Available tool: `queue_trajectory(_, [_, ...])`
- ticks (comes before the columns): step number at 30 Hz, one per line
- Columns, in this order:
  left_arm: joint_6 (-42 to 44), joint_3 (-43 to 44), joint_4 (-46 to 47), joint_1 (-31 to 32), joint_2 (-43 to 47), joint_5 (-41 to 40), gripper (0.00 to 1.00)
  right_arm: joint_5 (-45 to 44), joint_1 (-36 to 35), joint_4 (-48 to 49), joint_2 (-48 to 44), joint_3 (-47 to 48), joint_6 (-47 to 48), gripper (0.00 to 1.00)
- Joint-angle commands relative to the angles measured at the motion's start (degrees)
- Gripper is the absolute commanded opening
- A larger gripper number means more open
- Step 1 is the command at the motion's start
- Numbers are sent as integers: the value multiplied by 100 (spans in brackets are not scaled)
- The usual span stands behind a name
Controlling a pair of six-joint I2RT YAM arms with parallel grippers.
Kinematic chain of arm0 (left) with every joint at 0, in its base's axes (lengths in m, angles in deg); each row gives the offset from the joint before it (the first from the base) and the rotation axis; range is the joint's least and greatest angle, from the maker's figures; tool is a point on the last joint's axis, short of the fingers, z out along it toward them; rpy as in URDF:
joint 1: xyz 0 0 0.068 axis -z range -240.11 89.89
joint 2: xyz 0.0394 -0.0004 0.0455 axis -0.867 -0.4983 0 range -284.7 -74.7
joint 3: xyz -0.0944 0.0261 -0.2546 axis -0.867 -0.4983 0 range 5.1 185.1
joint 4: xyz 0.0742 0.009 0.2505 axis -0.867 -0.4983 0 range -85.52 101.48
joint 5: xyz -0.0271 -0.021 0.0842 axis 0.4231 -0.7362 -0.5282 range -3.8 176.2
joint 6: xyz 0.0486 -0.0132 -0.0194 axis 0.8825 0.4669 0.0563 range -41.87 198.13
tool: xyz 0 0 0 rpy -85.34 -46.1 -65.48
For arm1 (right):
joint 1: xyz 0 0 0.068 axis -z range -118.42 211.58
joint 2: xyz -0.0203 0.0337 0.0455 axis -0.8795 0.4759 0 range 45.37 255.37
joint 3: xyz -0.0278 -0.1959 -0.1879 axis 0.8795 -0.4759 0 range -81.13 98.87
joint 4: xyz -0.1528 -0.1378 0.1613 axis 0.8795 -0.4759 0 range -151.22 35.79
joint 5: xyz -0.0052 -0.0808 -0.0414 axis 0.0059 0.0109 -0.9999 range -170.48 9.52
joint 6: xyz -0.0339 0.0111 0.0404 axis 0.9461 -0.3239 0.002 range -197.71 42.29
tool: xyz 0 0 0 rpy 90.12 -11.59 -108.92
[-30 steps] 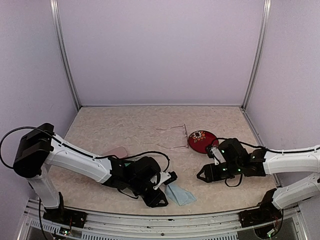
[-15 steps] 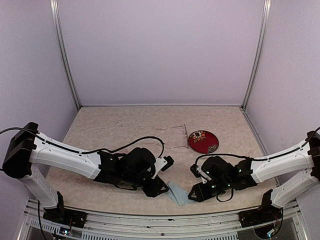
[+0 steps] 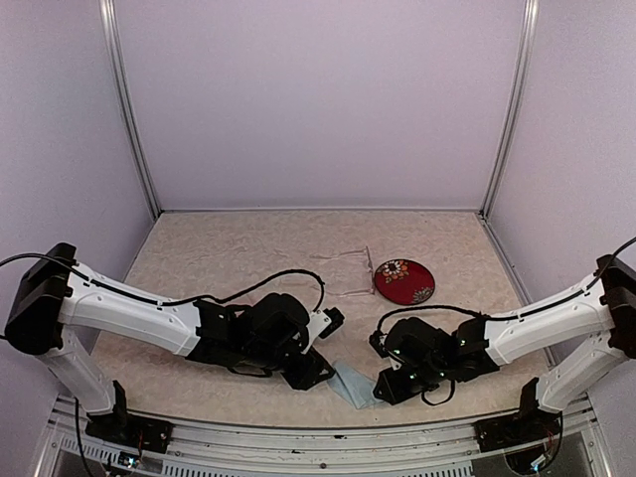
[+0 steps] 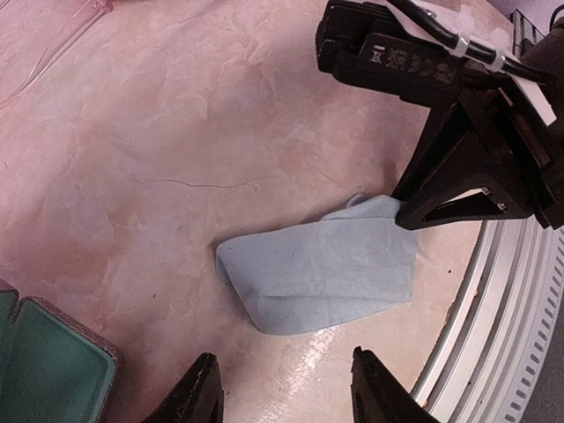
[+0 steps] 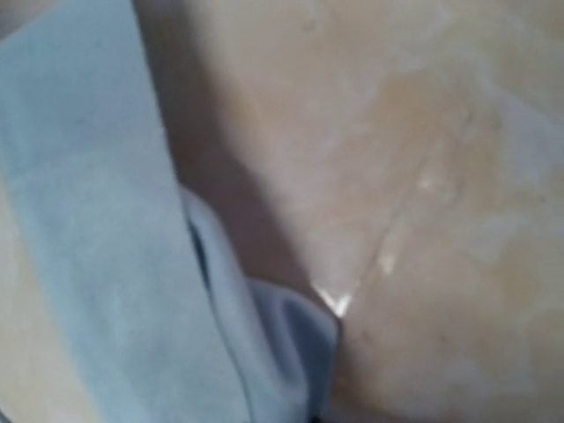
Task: Organize the sunglasses
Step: Pick up the glasses cleaning cloth from the center of the board, then adjust the glasses cleaning cloth at the corner of the board.
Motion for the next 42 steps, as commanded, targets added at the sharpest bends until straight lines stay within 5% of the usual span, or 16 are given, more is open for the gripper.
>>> queue_trajectory(1, [-73, -53, 102, -8, 164, -203, 49, -278, -66, -546, -201, 54, 92, 12])
queue_trajectory(5, [-77, -36, 79, -34, 212, -347, 49, -520, -58, -942, -399, 434, 439, 1])
queue_trajectory(17, [-848, -701, 98, -588, 1473, -1162, 54, -615, -467, -2109, 461, 2928, 1902, 0])
queue_trajectory(25, [-748, -871, 252, -608, 1693, -1146, 57, -1000, -481, -2772, 466, 2148, 1436, 0])
queue_trajectory(32, [-449, -485, 240, -239, 1006, -1114, 57, -742, -433, -2425, 307, 1376, 999, 0])
queue_trajectory(42, [-297, 282, 603, -251, -309, -52, 57, -614, -261, -1955, 184, 829, 674, 0])
